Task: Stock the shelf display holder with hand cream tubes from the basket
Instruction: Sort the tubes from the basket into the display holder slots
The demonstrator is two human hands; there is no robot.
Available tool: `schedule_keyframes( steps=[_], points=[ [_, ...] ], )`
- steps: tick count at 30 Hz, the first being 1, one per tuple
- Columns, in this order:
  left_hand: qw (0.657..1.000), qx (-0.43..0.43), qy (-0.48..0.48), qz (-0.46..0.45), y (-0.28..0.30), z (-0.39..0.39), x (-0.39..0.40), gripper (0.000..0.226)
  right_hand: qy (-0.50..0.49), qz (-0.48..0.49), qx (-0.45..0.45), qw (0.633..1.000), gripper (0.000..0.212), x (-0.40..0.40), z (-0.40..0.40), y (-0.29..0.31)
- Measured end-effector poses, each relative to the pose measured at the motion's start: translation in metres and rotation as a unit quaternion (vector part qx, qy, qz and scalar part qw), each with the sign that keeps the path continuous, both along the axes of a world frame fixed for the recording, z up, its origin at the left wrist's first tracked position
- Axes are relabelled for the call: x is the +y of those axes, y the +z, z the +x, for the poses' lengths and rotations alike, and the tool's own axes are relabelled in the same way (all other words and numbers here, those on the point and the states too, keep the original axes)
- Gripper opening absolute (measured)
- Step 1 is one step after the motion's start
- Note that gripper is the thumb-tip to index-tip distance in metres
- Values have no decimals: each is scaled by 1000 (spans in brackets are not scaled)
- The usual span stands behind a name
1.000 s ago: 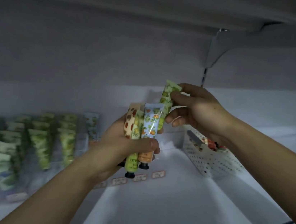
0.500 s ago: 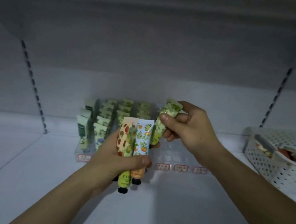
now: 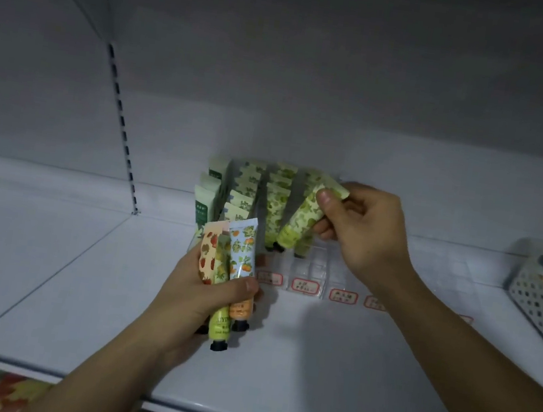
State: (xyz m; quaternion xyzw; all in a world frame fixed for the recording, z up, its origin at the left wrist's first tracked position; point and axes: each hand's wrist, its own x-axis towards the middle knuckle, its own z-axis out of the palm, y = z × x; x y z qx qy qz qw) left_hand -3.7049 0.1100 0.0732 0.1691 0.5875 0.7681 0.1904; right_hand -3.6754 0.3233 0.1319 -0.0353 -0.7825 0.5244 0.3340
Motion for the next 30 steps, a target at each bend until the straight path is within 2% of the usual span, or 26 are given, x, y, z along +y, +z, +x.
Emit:
schedule_keyframes(
  steps=[4,7,9,17,19,27,30],
  points=[
    [998,-42,41,6,-6,0,-5,48,-34,123,-31,991,8,-4,-14,6],
    [998,-51,37,14,-7,-1,-6,46,-37,171,-33,984,8,-13,-21,7],
    [998,-53,33,12,-7,-1,-7,46,-41,208,-39,976,15,-16,-27,6],
    [997,-61,27,35,-8,-2,-6,47,-54,411,-112,903,35,-22,-45,16],
    [997,-59,23,38,-9,-3,-6,46,-51,427,-138,892,35,-25,-49,13],
    [998,-53,22,39,-8,-2,-6,48,-80,401,-159,899,32,-28,-45,-3],
    [997,-59,22,52,-6,-1,-6,49,-93,359,-68,926,32,-33,-32,-28]
  ],
)
